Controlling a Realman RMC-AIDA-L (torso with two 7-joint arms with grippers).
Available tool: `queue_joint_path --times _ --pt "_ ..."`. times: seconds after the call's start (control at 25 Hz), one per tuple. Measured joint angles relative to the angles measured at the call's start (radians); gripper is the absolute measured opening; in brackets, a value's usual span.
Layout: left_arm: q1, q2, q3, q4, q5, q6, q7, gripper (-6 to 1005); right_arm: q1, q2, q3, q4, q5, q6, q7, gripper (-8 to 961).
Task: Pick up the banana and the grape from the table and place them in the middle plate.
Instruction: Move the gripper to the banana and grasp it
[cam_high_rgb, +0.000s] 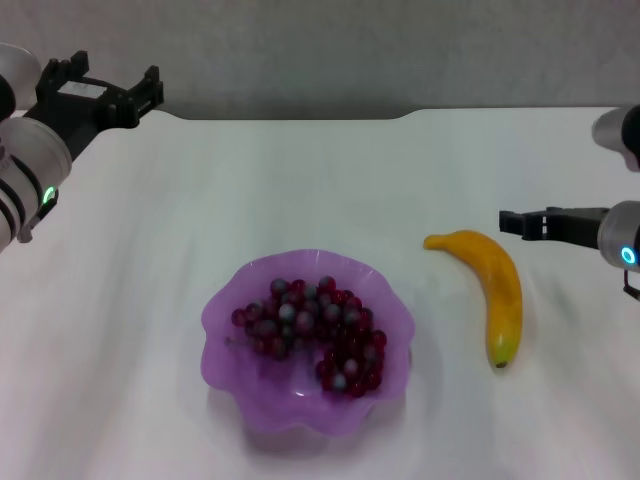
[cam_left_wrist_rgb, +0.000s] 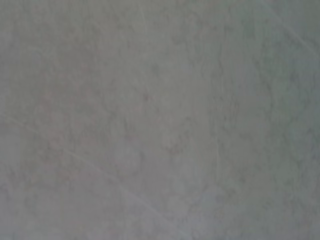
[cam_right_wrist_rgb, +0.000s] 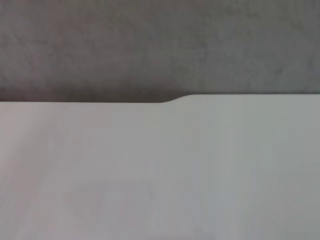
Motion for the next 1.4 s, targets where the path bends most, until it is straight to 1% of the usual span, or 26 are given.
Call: queue_joint_path --times 0.2,0.32,0.48,0.64,0.8,1.0,1.12,1.24,1.4 --pt "-0.013 -0.002 0.001 -0.012 0.0 0.005 0.0 884 0.011 0.004 -0.022 0.049 0.029 -0.045 0.003 693" --pt "-0.019 -0.003 0.004 -0.021 0.0 0.005 0.0 884 0.016 0.005 -0.059 0.07 0.08 -0.069 0.0 693" --pt "-0.021 -0.003 0.006 -0.024 0.0 0.003 0.001 884 0.018 0.005 -0.092 0.093 0.109 -0.088 -0.001 693" --pt "-0.024 -0.004 0.006 -0.024 0.0 0.003 0.001 884 0.025 0.006 -0.108 0.117 0.128 -0.085 0.001 693" --pt "-0.021 -0.002 0.006 -0.024 0.0 0.001 0.001 884 0.016 0.006 -0.131 0.119 0.152 -0.089 0.006 693" --pt "-0.018 -0.002 0.004 -0.023 0.001 0.0 0.002 884 0.002 0.007 -0.129 0.113 0.156 -0.077 0.01 693" --pt "-0.013 -0.001 0.003 -0.023 0.001 -0.002 0.003 883 -0.034 0.006 -0.103 0.08 0.154 -0.08 0.011 693" --pt "-0.013 0.0 0.004 -0.023 0.001 -0.003 0.004 883 -0.049 0.004 -0.082 0.071 0.15 -0.072 0.011 694" --pt "-0.013 0.0 0.004 -0.023 0.001 -0.008 0.004 883 -0.056 0.003 -0.049 0.101 0.144 -0.071 0.011 694"
